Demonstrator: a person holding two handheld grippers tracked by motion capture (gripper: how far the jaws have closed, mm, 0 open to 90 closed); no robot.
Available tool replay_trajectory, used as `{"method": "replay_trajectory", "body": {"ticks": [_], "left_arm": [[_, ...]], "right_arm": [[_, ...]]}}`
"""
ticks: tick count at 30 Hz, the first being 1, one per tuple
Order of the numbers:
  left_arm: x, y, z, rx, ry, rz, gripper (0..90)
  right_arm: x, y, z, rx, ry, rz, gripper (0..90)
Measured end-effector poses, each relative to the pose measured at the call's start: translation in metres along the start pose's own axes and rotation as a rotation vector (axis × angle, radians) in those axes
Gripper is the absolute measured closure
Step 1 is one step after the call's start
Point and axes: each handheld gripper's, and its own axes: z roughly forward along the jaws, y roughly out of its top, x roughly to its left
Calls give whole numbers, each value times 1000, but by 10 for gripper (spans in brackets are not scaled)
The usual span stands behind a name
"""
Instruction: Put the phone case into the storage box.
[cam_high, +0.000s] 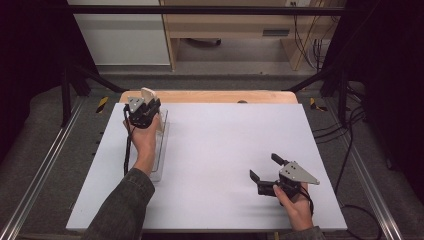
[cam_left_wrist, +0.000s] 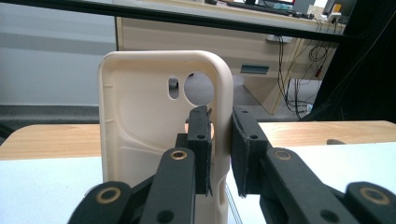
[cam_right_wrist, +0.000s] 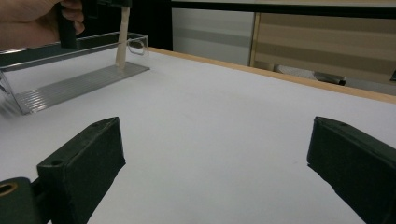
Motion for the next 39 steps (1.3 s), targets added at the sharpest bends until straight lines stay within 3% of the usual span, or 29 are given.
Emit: {"method": "replay_trajectory", "body": {"ticks": [35, 38, 39], "left_arm": [[4, 2, 11, 9, 15, -1, 795], [4, 3, 11, 8, 14, 8, 787], [3, 3, 11, 2, 17, 14, 747]], "right_arm": [[0, -1, 1, 10, 6, 7, 39], [0, -1, 1, 10, 5, 7, 39], [0, -1, 1, 10, 5, 8, 39]]}}
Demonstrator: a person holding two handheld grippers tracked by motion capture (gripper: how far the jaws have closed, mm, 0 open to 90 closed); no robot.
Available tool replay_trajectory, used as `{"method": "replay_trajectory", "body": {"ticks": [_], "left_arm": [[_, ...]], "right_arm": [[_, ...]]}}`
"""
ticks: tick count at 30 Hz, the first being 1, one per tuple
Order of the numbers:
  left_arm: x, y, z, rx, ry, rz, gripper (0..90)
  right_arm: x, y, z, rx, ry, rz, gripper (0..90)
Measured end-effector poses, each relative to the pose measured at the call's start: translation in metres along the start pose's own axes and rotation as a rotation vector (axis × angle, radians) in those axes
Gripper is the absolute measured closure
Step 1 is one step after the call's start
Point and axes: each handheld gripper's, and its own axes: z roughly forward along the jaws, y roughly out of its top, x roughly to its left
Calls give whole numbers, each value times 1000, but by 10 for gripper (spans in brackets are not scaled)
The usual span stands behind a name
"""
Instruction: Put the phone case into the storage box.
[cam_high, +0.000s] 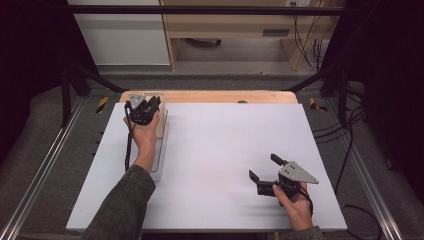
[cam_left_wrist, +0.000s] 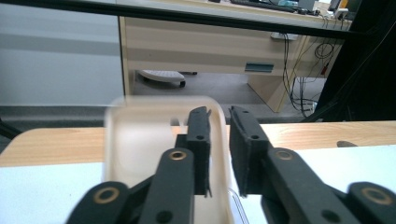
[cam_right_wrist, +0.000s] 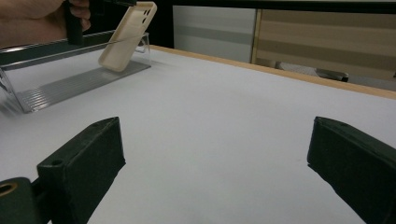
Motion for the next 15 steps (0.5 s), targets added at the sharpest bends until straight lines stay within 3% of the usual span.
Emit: {"method": "replay_trajectory", "body": {"ticks": [9, 15], "left_arm": [[0, 4, -3, -23, -6, 11, 434], [2, 6, -7, -11, -19, 10, 307]], "right_arm": [[0, 0, 0, -3, 0, 1, 39], [1, 0, 0, -3, -1, -1, 38]]}}
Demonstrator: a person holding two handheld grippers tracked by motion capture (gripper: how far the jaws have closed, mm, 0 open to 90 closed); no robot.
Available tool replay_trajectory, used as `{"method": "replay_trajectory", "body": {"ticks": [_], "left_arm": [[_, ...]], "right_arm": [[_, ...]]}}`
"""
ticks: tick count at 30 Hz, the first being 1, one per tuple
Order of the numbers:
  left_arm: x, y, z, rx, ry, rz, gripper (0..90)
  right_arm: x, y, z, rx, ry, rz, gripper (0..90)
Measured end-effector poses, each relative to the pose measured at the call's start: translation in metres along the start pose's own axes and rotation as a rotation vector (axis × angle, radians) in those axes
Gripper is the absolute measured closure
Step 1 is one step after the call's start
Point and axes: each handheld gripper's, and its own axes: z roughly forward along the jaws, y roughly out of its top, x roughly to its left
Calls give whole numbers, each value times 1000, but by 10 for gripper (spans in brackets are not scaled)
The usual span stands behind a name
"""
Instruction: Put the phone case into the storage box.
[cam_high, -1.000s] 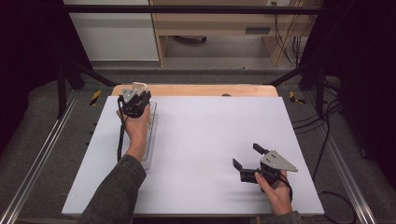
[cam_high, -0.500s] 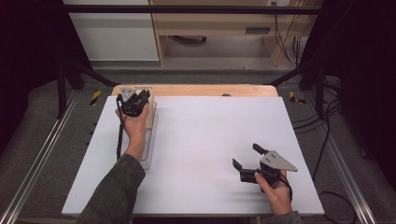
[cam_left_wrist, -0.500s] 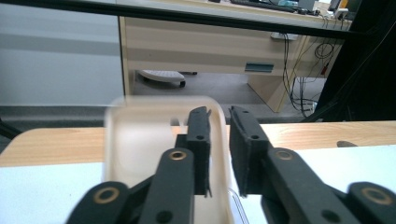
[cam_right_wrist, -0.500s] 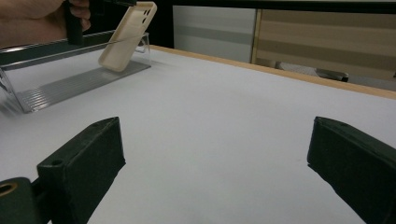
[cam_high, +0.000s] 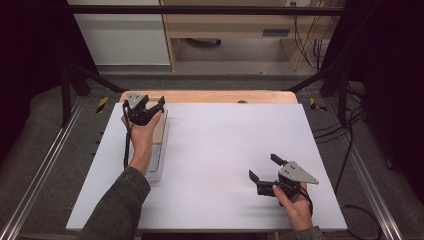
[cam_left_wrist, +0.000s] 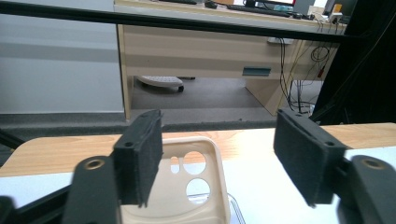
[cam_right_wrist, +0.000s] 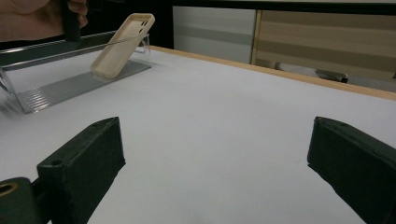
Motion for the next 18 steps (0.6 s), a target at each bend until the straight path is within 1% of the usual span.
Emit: {"method": "replay_trajectory", "body": {"ticks": [2, 5, 8, 18], "left_arm": [[0, 0, 0, 2, -3, 0, 292], [0, 1, -1, 7, -17, -5, 239], [-1, 2, -3, 12, -23, 9, 216], [-1, 5, -8, 19, -46, 16, 162]], "right_arm": [[0, 0, 0, 0, 0, 1, 38], [0, 0, 0, 0, 0, 1, 38], [1, 0, 0, 0, -1, 1, 37], [1, 1, 0, -1, -2, 0, 37]]}}
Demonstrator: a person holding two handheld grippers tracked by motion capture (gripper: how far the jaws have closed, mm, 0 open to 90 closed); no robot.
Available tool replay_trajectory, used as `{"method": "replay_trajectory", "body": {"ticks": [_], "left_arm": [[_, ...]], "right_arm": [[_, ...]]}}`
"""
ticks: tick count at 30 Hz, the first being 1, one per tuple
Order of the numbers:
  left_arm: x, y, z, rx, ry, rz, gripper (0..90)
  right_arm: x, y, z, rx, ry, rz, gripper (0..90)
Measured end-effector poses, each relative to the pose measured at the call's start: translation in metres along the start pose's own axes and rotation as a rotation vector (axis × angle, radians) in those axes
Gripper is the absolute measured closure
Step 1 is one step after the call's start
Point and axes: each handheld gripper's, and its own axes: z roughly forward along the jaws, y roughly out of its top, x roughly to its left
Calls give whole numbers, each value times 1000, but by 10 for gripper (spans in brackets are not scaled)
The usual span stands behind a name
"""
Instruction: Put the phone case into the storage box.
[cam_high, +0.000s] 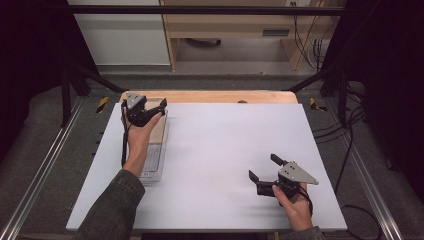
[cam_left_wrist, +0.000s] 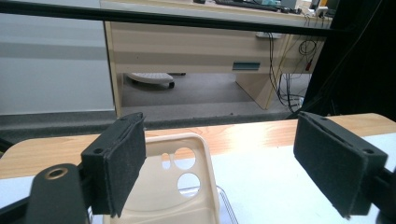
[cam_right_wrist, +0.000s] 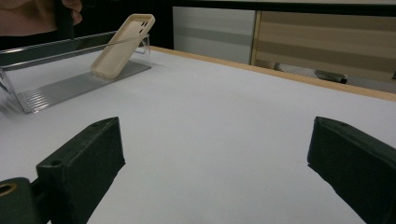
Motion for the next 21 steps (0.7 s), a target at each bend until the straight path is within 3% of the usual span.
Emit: {"method": "replay_trajectory", "body": {"ticks": [18, 21], "left_arm": [[1, 0, -2, 16, -23, 34, 129], [0, -1, -4, 23, -23, 70, 122]], "right_arm": [[0, 0, 0, 1, -2, -1, 37], [0, 0, 0, 0, -3, -1, 37]]}}
